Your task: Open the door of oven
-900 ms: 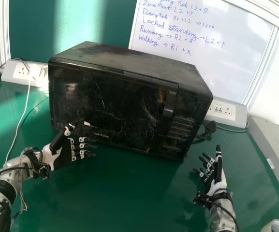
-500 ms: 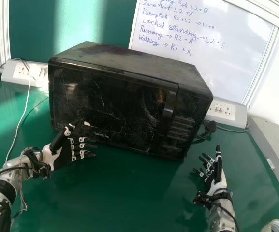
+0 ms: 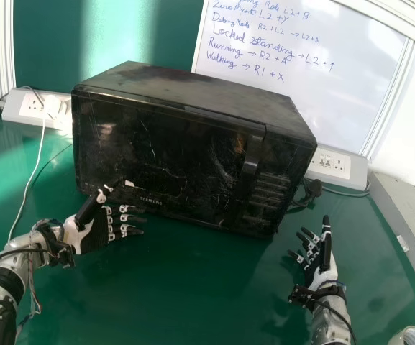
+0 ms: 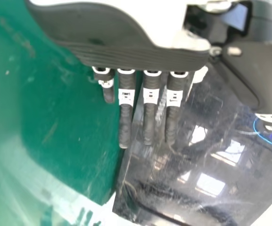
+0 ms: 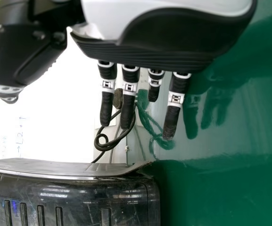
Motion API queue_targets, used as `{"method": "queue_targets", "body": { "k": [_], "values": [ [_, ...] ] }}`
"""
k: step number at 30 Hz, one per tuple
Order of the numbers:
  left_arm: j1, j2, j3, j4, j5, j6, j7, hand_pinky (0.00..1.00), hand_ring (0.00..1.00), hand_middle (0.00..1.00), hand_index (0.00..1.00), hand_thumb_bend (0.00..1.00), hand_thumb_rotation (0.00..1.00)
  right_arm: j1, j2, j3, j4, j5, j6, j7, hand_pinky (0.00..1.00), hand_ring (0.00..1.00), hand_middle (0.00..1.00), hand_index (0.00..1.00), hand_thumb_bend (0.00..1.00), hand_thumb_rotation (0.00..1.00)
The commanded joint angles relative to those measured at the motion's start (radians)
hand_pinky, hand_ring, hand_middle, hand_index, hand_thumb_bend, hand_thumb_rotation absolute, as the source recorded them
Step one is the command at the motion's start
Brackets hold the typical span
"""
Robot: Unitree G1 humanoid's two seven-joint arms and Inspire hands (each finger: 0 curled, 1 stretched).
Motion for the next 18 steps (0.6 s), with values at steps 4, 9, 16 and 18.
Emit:
{"method": "queue_targets", "body": {
  "k": [4, 9, 16, 18],
  "values": [
    [-0.008, -0.017, 0.056, -0.016, -0.064, 0.021, -0.072, 0.44, 0.56, 0.68, 0.70, 1.00, 0.80, 0.017, 0.006, 0.001, 0.024, -0.001, 0.027, -0.003, 0.64, 0.76, 0.77, 0.74, 0.96, 0.77],
    [-0.023, -0.023, 0.061, -0.043, -0.079, 0.019, -0.122, 0.43, 0.56, 0.69, 0.69, 1.00, 0.77, 0.018, 0.005, 0.005, 0.023, -0.005, 0.023, -0.002, 0.65, 0.76, 0.78, 0.75, 0.97, 0.77],
    [-0.037, -0.034, 0.057, -0.089, -0.087, 0.008, -0.175, 0.42, 0.55, 0.68, 0.71, 1.00, 0.78, 0.016, 0.006, 0.006, 0.024, -0.005, 0.027, -0.006, 0.64, 0.75, 0.78, 0.75, 0.97, 0.78],
    [-0.039, -0.040, 0.063, -0.104, -0.096, 0.007, -0.184, 0.40, 0.55, 0.67, 0.70, 1.00, 0.78, 0.014, 0.007, 0.003, 0.024, -0.001, 0.031, -0.010, 0.63, 0.75, 0.78, 0.75, 0.99, 0.77]
  ]
}}
